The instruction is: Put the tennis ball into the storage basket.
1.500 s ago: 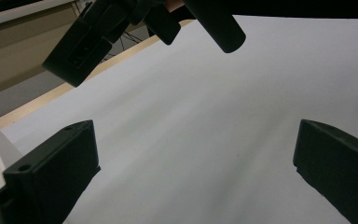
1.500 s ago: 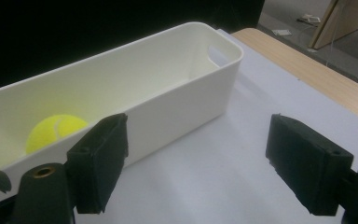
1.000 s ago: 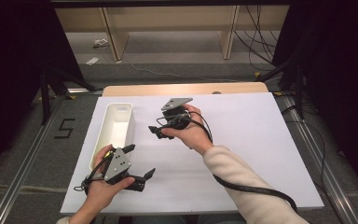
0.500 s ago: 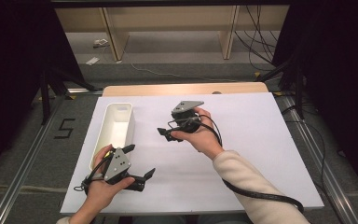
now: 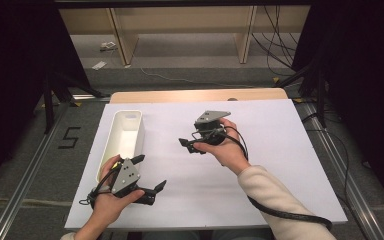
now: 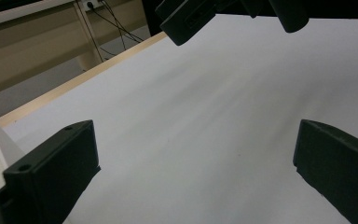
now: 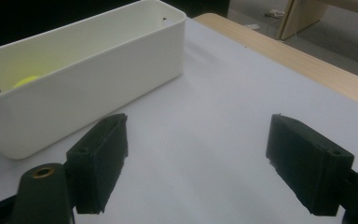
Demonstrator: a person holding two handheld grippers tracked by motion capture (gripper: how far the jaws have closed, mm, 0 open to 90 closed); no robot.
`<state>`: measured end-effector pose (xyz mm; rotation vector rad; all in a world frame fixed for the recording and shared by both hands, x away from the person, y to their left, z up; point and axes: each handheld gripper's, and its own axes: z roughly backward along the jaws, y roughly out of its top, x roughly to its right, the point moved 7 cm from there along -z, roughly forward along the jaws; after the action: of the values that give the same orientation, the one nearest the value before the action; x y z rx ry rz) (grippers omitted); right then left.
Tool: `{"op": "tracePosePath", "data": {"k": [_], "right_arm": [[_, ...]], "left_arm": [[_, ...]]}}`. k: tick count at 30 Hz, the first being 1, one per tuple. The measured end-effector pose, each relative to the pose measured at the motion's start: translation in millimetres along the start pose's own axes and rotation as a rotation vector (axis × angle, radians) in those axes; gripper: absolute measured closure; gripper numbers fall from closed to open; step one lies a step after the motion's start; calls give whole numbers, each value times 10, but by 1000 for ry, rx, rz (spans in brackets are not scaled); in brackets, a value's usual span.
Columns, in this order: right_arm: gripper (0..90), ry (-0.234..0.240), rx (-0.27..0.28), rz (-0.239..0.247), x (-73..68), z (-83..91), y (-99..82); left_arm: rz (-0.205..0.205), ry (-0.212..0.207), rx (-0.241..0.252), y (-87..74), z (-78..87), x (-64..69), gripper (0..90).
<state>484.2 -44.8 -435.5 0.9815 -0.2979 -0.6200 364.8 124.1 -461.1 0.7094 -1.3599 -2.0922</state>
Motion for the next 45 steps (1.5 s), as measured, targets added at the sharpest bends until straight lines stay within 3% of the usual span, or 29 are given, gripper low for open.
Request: {"op": "tracePosePath", "data": {"k": [20, 45], "right_arm": [[218, -79, 5, -48, 324, 408, -285], [218, -125, 12, -98, 494, 798, -614]], "left_arm": [[0, 2, -3, -3, -1, -1, 0], [3, 5, -4, -6, 2, -6, 0]]}}
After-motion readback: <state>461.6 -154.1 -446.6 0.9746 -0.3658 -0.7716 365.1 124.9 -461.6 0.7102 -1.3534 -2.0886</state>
